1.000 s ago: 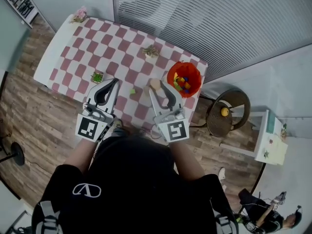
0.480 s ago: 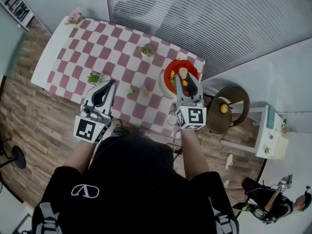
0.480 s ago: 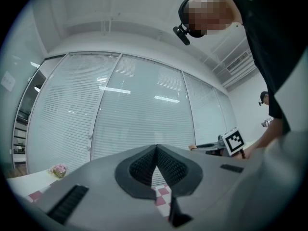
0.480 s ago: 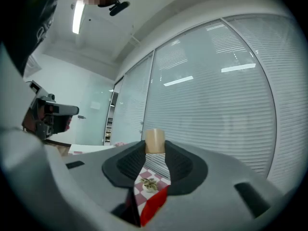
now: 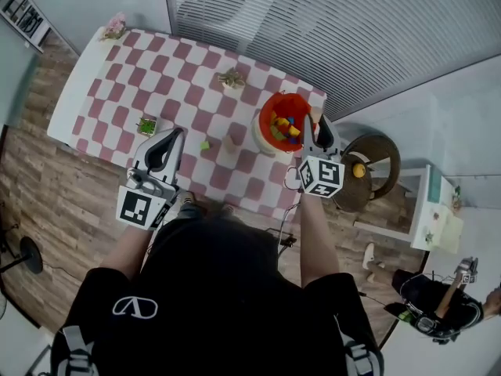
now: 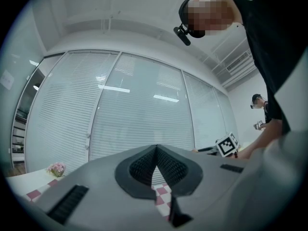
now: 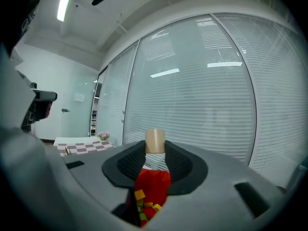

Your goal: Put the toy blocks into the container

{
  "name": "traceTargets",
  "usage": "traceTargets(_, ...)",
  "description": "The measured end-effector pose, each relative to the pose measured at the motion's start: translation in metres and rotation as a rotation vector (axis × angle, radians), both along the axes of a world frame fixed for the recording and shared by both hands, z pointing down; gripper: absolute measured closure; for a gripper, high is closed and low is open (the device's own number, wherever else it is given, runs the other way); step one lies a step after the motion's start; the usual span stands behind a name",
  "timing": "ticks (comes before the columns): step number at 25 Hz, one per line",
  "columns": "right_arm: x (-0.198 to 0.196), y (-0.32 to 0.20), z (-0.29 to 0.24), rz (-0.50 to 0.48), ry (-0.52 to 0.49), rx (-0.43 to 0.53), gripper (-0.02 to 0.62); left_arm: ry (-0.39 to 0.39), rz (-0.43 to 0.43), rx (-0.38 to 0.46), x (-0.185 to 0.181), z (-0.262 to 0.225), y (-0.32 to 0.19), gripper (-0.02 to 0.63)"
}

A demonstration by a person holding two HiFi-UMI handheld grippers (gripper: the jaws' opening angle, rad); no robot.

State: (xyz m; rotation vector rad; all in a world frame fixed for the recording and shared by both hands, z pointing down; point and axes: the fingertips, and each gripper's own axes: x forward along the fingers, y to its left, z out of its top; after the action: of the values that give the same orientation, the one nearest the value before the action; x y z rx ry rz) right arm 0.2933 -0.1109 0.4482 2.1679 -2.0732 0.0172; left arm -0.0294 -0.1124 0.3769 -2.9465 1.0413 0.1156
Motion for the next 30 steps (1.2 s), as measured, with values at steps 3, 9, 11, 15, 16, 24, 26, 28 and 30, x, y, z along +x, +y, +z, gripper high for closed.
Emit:
traceTargets(3, 0.004, -0.002, 0.010, 0.006, -0.014, -0.024, 0.466, -0.001, -0.002, 0.000, 0.001, 0.000, -0.001, 0.600)
traceTargets(9, 0.011, -0.012, 0.047, 0.012, -0.031, -0.130, 0.466, -0.003, -0.006, -0.005, 0.000, 0.002, -0.001, 0.600)
traceTargets(11, 0.013, -0.016, 0.065, 0.012, -0.043, -0.194, 0.466, -0.003, -0.005, -0.005, 0.000, 0.003, -0.001, 0.600)
traceTargets(15, 0.012, -0.023, 0.102, -0.009, -0.076, -0.373, 0.466, 0.000, -0.009, -0.007, -0.001, 0.005, 0.000, 0.600)
traceTargets(16, 0.011, -0.024, 0.109, -0.016, -0.083, -0.409, 0.466, 0.000, -0.010, -0.007, -0.002, 0.005, 0.000, 0.600)
traceTargets(24, 0.004, -0.027, 0.125, -0.048, -0.087, -0.491, 0.451, 0.006, -0.018, -0.008, -0.004, 0.003, -0.001, 0.600)
traceTargets(26, 0.003, -0.028, 0.125, -0.050, -0.089, -0.486, 0.424, 0.014, -0.021, -0.004, -0.003, 0.001, -0.001, 0.600)
traceTargets(28, 0.002, -0.028, 0.126, -0.052, -0.083, -0.487, 0.403, 0.026, -0.025, 0.004, -0.002, -0.003, -0.003, 0.600)
traceTargets(30, 0.003, -0.028, 0.125, -0.050, -0.075, -0.487, 0.403, 0.013, -0.018, -0.005, -0.003, 0.002, -0.003, 0.600)
